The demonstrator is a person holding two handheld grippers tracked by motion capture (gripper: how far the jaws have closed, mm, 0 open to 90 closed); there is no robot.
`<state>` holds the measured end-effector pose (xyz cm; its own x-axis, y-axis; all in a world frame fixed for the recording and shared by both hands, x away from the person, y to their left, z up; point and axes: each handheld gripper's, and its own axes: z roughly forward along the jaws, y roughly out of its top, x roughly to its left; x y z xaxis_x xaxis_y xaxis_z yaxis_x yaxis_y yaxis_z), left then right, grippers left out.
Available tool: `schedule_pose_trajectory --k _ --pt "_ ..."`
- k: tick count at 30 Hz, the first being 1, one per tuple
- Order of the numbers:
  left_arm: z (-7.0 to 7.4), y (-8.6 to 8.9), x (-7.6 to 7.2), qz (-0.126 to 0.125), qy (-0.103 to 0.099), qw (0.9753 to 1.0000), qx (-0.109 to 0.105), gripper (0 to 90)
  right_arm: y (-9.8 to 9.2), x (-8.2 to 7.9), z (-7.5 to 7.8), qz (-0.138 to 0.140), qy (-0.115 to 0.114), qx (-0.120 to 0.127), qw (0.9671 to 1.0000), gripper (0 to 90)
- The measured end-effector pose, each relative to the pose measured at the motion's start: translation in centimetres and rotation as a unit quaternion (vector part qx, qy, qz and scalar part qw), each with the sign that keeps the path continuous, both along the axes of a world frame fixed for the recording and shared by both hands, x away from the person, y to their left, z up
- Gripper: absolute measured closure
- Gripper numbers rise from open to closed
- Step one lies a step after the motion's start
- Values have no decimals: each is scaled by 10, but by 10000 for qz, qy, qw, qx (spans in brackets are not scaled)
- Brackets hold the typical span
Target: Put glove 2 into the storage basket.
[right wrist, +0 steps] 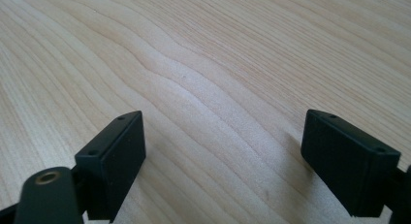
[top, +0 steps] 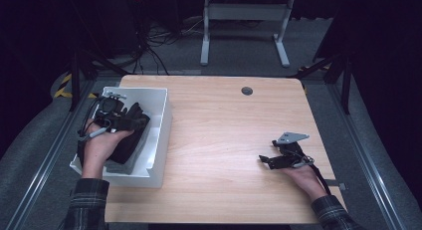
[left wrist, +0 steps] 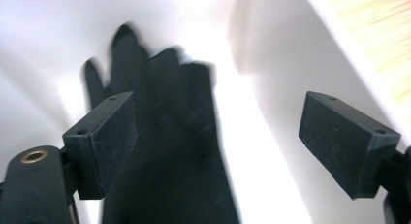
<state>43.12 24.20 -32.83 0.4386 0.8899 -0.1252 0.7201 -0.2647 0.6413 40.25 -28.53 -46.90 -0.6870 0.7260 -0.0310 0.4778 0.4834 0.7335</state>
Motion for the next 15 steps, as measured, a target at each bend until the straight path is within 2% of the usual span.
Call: schedule_pose_trajectory --k 1,8,10,15 --pt "0 0 0 0 0 10000 0 152 0 0 0 0 0 0 10000 166" --pt "11 -42 -5 -554 -253 9979 -232 152 0 -1 0 -6 7 -10 10000 162" --pt "11 -48 -6 -608 -272 9974 -261 152 0 -1 0 -7 8 -10 10000 161" --pt "10 -81 -12 -927 -330 9946 -340 153 0 -1 0 3 7 -13 10000 159"
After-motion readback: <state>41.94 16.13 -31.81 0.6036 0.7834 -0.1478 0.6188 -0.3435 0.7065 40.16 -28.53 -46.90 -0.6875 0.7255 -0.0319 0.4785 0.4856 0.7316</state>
